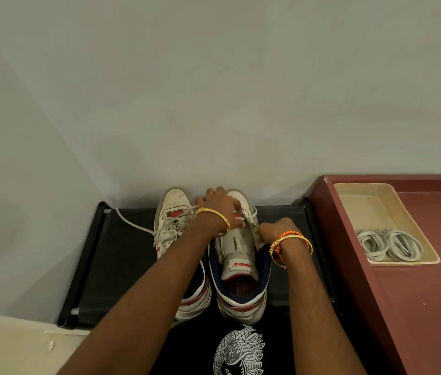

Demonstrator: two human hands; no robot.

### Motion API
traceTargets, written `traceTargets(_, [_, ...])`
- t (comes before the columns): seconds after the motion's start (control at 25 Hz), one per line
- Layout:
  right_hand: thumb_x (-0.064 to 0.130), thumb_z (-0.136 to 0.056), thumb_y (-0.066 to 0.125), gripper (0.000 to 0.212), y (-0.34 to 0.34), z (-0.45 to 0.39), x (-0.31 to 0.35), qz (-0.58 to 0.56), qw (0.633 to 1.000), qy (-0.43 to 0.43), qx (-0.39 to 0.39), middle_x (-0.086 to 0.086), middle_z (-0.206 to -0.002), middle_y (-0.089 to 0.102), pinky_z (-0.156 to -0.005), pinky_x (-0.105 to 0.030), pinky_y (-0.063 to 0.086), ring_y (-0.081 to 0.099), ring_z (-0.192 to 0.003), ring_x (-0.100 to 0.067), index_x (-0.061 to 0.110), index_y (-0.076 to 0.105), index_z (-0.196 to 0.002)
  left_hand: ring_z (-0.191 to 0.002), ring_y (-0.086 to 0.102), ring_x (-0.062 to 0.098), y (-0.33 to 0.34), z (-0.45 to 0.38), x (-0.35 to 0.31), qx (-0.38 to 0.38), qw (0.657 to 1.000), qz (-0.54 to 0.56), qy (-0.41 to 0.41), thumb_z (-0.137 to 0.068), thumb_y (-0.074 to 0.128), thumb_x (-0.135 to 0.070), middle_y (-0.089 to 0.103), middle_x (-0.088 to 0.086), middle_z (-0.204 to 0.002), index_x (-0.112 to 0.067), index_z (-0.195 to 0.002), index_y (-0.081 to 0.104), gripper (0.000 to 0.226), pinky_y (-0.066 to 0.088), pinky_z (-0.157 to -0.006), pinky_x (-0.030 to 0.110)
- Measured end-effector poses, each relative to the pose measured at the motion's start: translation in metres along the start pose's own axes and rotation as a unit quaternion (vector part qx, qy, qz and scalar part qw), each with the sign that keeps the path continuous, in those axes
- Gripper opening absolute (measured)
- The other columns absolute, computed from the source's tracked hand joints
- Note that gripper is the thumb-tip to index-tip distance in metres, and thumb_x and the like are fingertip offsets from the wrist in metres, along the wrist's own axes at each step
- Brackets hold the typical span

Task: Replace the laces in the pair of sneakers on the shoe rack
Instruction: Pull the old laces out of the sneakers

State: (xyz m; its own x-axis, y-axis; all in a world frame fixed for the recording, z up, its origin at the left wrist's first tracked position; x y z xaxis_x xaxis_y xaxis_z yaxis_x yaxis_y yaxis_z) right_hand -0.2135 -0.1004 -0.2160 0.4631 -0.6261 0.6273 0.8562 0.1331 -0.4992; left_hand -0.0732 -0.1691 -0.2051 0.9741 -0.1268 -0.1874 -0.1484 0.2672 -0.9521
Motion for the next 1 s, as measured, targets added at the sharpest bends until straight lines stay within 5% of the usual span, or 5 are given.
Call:
traceTargets(0.24, [0.017, -0.088, 0.054, 0.017, 0.001, -0.002, 0.002, 0.017, 1.0, -0.001, 0.014, -0.008, -0.07, 0.049, -0.052, -0.025, 0.038, 0.049, -0.061, -0.018, 0.003, 0.052, -0.078, -0.118, 0.039, 0.026, -0.006, 0.002, -0.023, -0.101, 0.982, -0.144, 0.074, -0.088, 0.056, -0.029, 0.045, 0.007, -0.127, -0.016, -0.111, 0.064, 0.028, 0.029, -0.094, 0.042])
traceTargets(0.56, [0.019, -0.088, 0.055, 0.019, -0.001, -0.005, 0.0, 0.017, 1.0, 0.002, 0.008, -0.007, -0.068, 0.05, -0.048, -0.023, 0.036, 0.049, -0.059, -0.016, 0.003, 0.055, -0.077, -0.123, 0.038, 0.016, -0.071, 0.021, 0.024, -0.263, 0.956, 0.105, -0.078, -0.08, 0.054, -0.007, 0.035, 0.003, -0.134, -0.013, -0.106, 0.059, 0.028, 0.019, -0.104, 0.041])
traceTargets(0.8, [0.021, -0.089, 0.056, 0.019, 0.0, -0.007, -0.001, 0.01, 1.0, 0.002, 0.015, -0.007, -0.07, 0.049, -0.051, -0.025, 0.038, 0.049, -0.061, -0.016, 0.005, 0.053, -0.078, -0.069, 0.06, 0.022, -0.098, 0.04, 0.059, -0.382, 0.661, 0.628, -0.153, -0.093, 0.034, 0.0, 0.06, 0.006, -0.085, -0.015, -0.085, 0.043, 0.02, 0.048, -0.064, 0.022])
traceTargets(0.88, [0.021, -0.087, 0.057, 0.019, 0.001, -0.005, 0.001, 0.004, 1.0, -0.001, 0.022, -0.007, -0.07, 0.05, -0.05, -0.025, 0.037, 0.048, -0.061, -0.017, 0.002, 0.056, -0.088, -0.066, 0.056, 0.028, -0.081, 0.029, 0.044, -0.297, 0.721, 0.606, -0.155, -0.092, 0.04, -0.006, 0.055, 0.001, -0.074, -0.019, -0.085, 0.043, 0.015, 0.048, -0.063, 0.033])
traceTargets(1.0, [0.023, -0.086, 0.06, 0.026, 0.003, -0.002, 0.006, 0.012, 0.999, -0.01, 0.039, -0.007, -0.073, 0.051, -0.048, -0.025, 0.037, 0.05, -0.062, -0.017, 0.0, 0.058, -0.098, -0.101, 0.057, 0.027, -0.035, 0.011, 0.008, -0.103, 0.975, 0.187, -0.069, -0.086, 0.058, -0.032, 0.06, 0.004, -0.103, -0.023, -0.105, 0.054, 0.021, 0.039, -0.098, 0.038])
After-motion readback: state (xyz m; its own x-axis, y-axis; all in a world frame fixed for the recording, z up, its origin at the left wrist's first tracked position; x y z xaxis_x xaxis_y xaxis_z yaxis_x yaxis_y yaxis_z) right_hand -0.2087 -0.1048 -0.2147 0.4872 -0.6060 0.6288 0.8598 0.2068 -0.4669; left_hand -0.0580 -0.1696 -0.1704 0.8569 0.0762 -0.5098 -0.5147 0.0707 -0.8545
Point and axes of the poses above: each hand's wrist, its own z-axis away from the middle knuckle, its own y-axis out of the palm, x = y × z, the point moved 8 cm from there along -z, towards the middle knuckle
